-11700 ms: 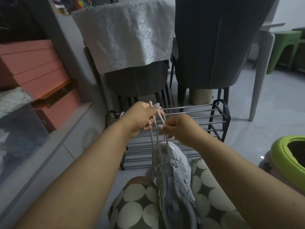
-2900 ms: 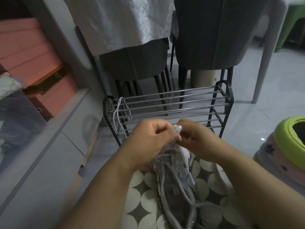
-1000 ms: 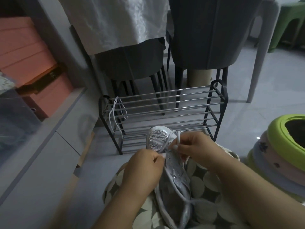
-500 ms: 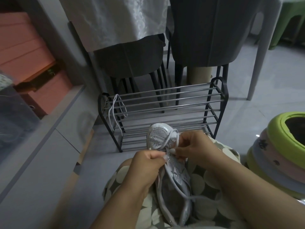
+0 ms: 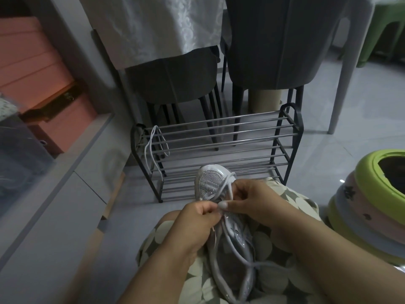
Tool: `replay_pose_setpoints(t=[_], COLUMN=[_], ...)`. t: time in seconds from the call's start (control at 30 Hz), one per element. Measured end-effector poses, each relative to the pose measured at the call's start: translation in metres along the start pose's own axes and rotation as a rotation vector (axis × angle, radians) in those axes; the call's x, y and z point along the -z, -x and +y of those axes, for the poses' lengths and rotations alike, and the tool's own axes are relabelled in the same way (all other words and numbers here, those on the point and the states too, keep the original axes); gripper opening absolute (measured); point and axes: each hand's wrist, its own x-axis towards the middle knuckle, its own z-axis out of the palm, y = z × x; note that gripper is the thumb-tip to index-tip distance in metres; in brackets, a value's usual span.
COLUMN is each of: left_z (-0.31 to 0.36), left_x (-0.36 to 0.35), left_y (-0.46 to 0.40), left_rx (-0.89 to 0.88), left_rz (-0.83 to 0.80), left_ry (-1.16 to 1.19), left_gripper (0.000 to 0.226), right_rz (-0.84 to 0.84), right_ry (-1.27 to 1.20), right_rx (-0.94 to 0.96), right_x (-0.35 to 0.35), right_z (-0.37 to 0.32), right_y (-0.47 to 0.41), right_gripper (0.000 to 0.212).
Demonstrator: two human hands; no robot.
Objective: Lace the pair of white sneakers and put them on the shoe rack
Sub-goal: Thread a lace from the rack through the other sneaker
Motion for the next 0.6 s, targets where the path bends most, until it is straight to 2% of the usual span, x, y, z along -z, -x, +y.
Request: replay_pose_setpoints(t=[0.27,0.47,0.6], left_z=[0.005,0.002,-0.005], left_x=[-0.002,-0.001,0.007], left_y=[0.002,0.002,-0.002], left_rx=[0.101,0.054,-0.032], left_rz=[-0.018,-0.046,-0.010], left_ry=[0.080,0.064,-0.098], left_gripper=[0.022,0.022,0.020], right_rz=[-0.107,-0.098,-0.086], right_ry=[0.028,-0.026,0.011], right_rx=[-0.073,-0.159,-0.145], right_x=[0.000,0.000,0.003], right_z=[-0.003,-0.008,-0.006], right_y=[0.005,0.003,0.004], right_gripper=[0.040,0.033,0.032])
